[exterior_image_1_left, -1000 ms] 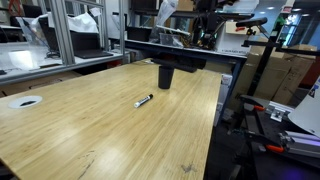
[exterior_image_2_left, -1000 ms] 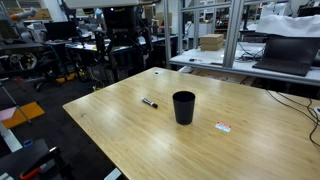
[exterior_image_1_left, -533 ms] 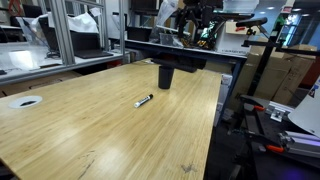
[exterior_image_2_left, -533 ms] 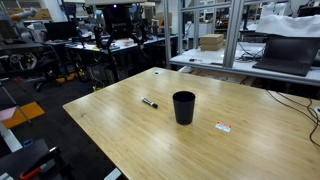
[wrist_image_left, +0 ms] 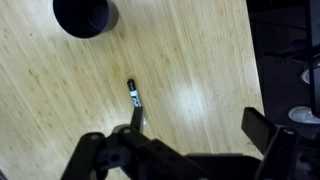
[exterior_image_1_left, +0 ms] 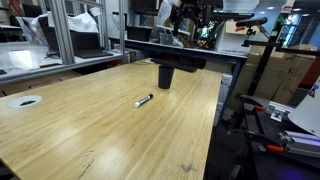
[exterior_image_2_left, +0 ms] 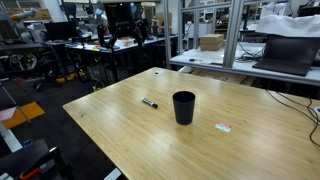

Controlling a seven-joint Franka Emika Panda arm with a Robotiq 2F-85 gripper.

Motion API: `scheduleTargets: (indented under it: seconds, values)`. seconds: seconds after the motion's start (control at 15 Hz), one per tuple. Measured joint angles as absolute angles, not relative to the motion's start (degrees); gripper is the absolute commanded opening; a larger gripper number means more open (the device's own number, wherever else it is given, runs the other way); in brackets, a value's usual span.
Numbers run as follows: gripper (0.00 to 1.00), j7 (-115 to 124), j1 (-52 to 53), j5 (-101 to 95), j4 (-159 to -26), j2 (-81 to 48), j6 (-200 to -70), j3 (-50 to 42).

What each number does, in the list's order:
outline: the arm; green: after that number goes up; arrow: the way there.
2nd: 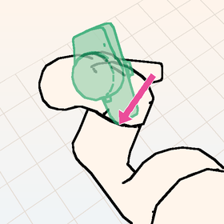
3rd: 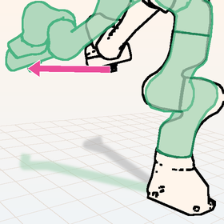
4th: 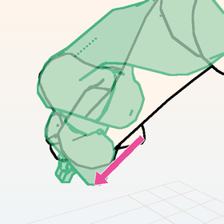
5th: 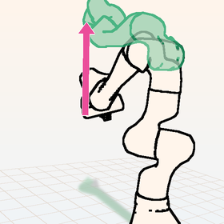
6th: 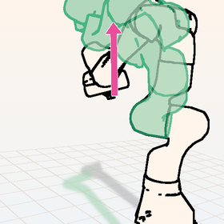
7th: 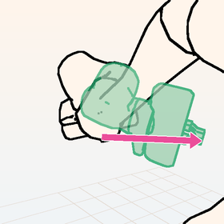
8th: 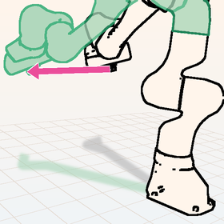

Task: Put the marker in the cup

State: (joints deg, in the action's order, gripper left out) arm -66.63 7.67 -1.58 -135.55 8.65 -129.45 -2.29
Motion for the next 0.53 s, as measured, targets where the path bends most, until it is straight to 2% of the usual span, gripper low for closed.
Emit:
scheduleTargets:
  seconds: [0.27, 0.53]
  values:
    - [1.00, -67.65, 7.81, -1.43, -135.73, 8.19, -129.63, -1.50]
    - [1.00, -75.64, 10.73, 1.68, -133.50, 1.36, -137.34, 2.53]
